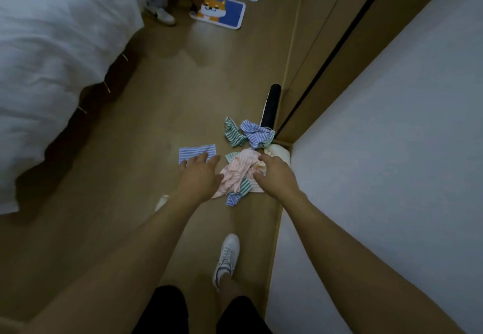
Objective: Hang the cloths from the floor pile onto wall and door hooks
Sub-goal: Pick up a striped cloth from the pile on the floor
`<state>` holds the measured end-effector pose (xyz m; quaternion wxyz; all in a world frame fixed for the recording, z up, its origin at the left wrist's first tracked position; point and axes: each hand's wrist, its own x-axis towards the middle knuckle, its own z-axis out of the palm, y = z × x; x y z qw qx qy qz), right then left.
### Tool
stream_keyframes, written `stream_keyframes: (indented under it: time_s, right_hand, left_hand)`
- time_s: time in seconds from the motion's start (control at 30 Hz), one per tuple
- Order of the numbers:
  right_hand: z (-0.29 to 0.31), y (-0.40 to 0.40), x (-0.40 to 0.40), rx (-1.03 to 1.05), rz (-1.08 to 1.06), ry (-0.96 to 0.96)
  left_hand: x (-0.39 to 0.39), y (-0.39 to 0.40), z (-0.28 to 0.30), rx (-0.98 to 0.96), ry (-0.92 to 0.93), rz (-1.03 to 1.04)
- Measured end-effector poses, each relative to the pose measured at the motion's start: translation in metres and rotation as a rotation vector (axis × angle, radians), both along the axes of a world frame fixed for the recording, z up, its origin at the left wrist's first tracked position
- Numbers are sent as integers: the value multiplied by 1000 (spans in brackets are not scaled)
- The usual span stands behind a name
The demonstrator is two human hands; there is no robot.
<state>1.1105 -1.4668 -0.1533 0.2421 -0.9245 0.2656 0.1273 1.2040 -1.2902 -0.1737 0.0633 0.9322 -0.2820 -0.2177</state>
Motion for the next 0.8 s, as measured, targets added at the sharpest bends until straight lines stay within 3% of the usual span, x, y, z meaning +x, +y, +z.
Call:
stream_keyframes:
  time_s: [0.37, 0.8]
  right_hand:
    - [-155, -65, 76, -9, 70, 177]
    - [-410, -94, 124, 10, 147, 244]
  left_hand:
    - [71, -63, -173, 5, 114, 97]
    - [125, -94, -431, 52, 106, -99]
